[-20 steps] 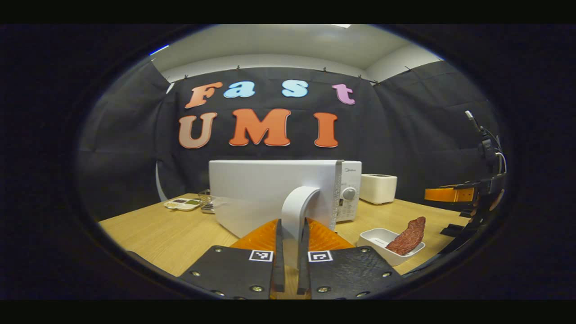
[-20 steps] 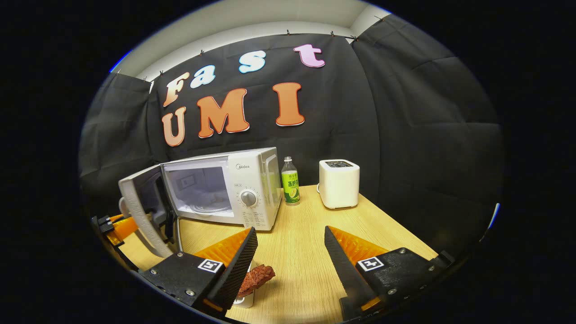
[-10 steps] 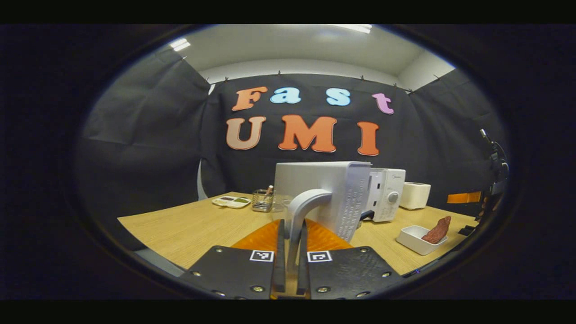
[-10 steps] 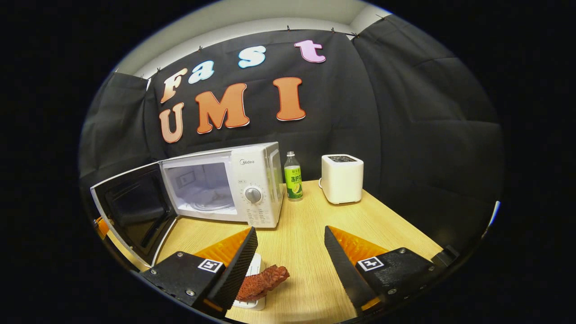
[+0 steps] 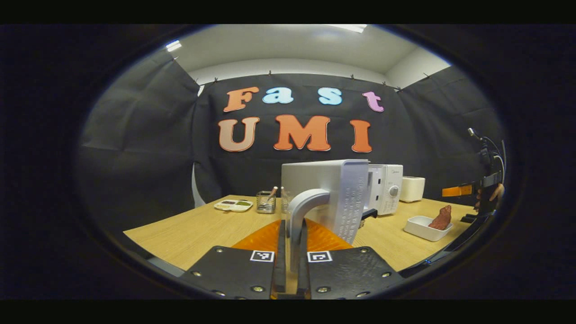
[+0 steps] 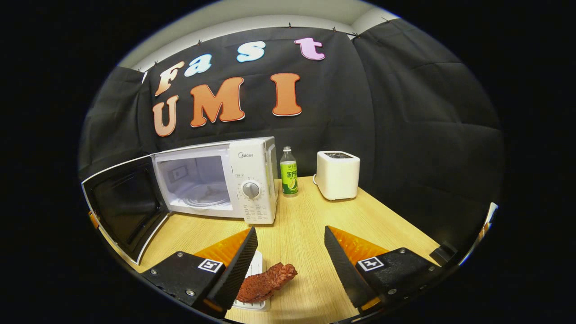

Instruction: Open the microwave oven with the left hand, put the food in, and close the microwave oven.

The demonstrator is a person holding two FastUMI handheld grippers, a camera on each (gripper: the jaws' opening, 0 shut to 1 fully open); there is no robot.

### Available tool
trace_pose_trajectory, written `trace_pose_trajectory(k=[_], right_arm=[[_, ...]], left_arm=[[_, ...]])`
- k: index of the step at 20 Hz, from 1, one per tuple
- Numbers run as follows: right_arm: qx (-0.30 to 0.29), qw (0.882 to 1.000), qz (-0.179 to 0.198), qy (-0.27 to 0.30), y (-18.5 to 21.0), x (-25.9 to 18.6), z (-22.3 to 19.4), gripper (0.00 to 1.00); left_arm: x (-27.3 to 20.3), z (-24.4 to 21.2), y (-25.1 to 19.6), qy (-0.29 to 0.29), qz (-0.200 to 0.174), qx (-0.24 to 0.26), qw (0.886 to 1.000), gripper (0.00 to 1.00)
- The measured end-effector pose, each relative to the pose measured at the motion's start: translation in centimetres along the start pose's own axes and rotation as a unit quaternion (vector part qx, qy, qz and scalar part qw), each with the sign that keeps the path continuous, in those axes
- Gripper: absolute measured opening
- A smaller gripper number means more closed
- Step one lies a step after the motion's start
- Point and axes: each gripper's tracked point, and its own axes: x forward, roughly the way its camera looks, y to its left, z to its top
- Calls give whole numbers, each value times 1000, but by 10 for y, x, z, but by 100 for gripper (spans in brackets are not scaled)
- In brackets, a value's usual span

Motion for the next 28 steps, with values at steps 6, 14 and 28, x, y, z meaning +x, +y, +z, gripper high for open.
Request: trace_pose_trajectory(k=[6, 14, 28], right_arm=[[20, 999, -10, 25, 6, -2, -22, 93], [78, 994, -9, 70, 6, -7, -57, 92], [242, 963, 52, 110, 17, 3, -72, 46]], left_arm=[[-1, 0, 25, 2, -23, -1, 1000, 25], [-1, -3, 50, 13, -11, 3, 1000, 80], [-45, 9, 71, 9, 15, 29, 999, 76]])
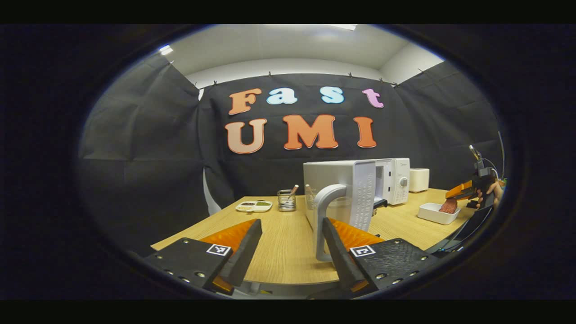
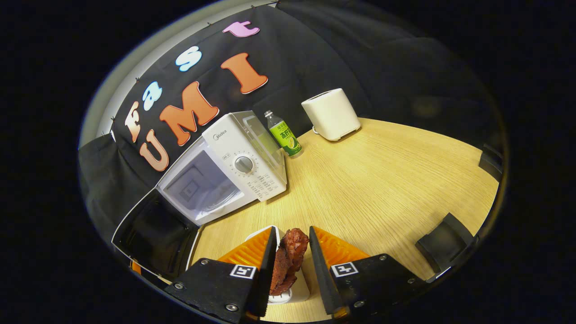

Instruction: Open the microwave oven with the left hand, put the food in, and close the microwave oven.

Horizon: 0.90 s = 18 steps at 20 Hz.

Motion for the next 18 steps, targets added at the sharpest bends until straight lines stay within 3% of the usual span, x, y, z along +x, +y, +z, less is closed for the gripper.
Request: trace_pose_trajectory(k=[1, 5, 8, 10, 13, 18], right_arm=[[5, 1000, 5, 1, 2, -1, -1, 43], [20, 1000, 6, 4, 2, -9, 1, 31], [30, 999, 33, 4, 20, -18, 6, 19], [-7, 1000, 30, 3, 29, -17, 6, 15], [-61, 998, 6, -17, 38, -17, 17, 15], [-102, 993, 6, -52, 70, -23, 45, 15]], left_arm=[[-4, 1, 3, 0, 1, -5, 1000, 80], [-7, 1, 27, 4, 23, -19, 1000, 80], [-1, -1, 44, 24, 61, 8, 998, 80], [4, -4, 58, 41, 95, 24, 994, 78], [10, -3, 64, 46, 111, 25, 992, 80], [17, -1, 70, 45, 118, 39, 991, 80]])
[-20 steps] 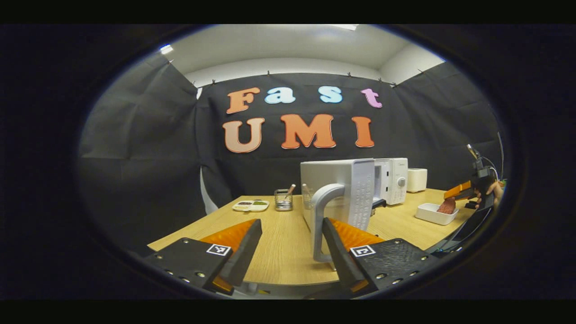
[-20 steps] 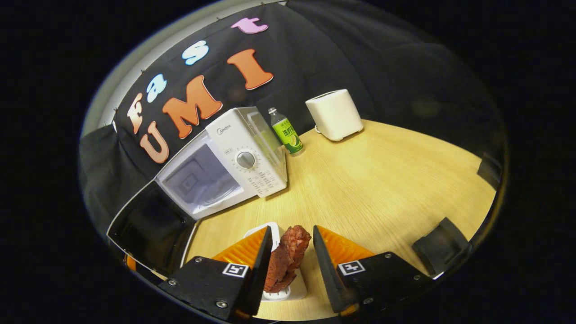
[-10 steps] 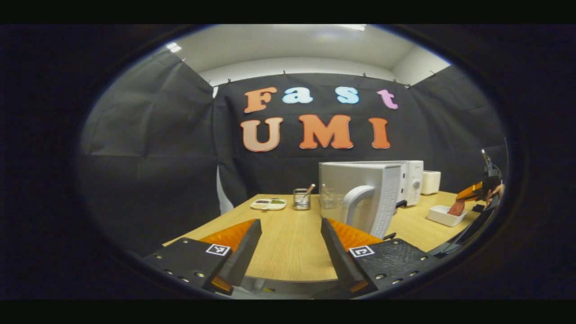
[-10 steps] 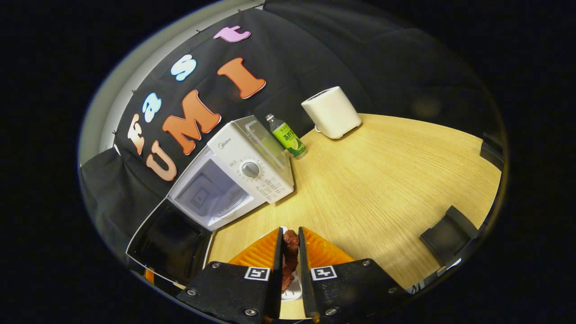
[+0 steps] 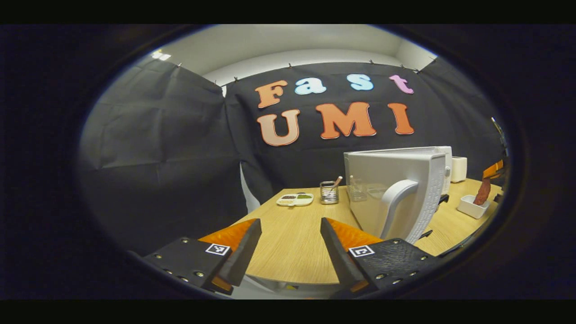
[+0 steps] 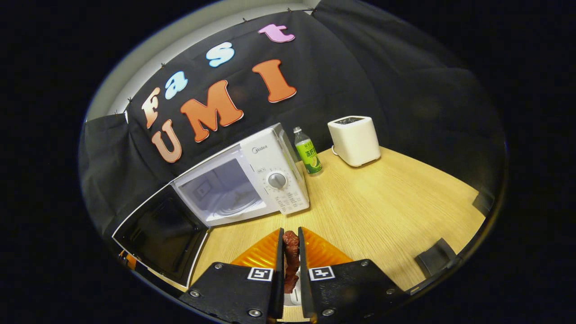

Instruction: Open the microwave oven with the left hand, put the food in, and close the microwave oven.

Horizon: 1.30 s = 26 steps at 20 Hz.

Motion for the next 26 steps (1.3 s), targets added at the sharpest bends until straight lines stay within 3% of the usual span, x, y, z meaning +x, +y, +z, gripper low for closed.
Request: trace_pose_trajectory(k=[10, 14, 18, 26], right_arm=[[-41, 997, 29, -61, 79, 41, 63, 15], [-43, 995, 56, -65, 130, 76, 63, 14], [-46, 994, 60, -73, 169, 112, 56, 15], [27, 994, 39, -96, 196, 176, 39, 15]], left_arm=[[27, 5, 20, -10, 28, 10, 1000, 80], [33, 9, 33, -19, 34, 7, 999, 80], [45, 4, 46, -15, 35, -3, 999, 80], [56, -15, 76, -7, 45, -24, 999, 80]])
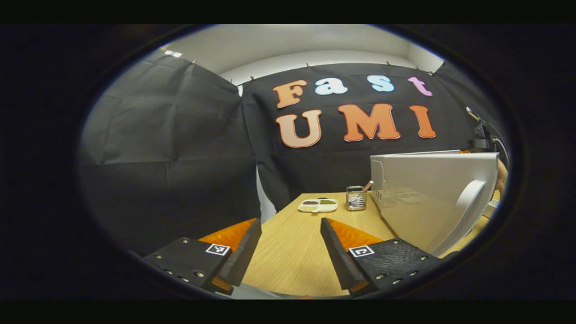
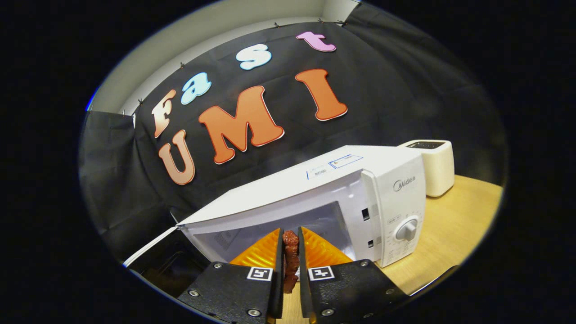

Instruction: Open the microwave oven with the left hand, put the food in, and close the microwave oven.

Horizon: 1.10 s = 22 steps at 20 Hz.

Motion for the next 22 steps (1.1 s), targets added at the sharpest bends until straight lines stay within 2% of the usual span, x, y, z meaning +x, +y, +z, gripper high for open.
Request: trace_pose_trajectory(k=[5, 11, 22], right_arm=[[103, 995, -15, -5, -5, 29, -20, 15], [181, 982, -36, -23, -7, 61, -40, 15], [265, 962, -64, -25, 3, 104, -83, 15]], left_arm=[[4, -6, 14, 5, 11, -9, 1000, 80], [5, -9, 18, 11, 15, -8, 1000, 80], [2, -9, 18, 20, 19, 4, 1000, 80]])
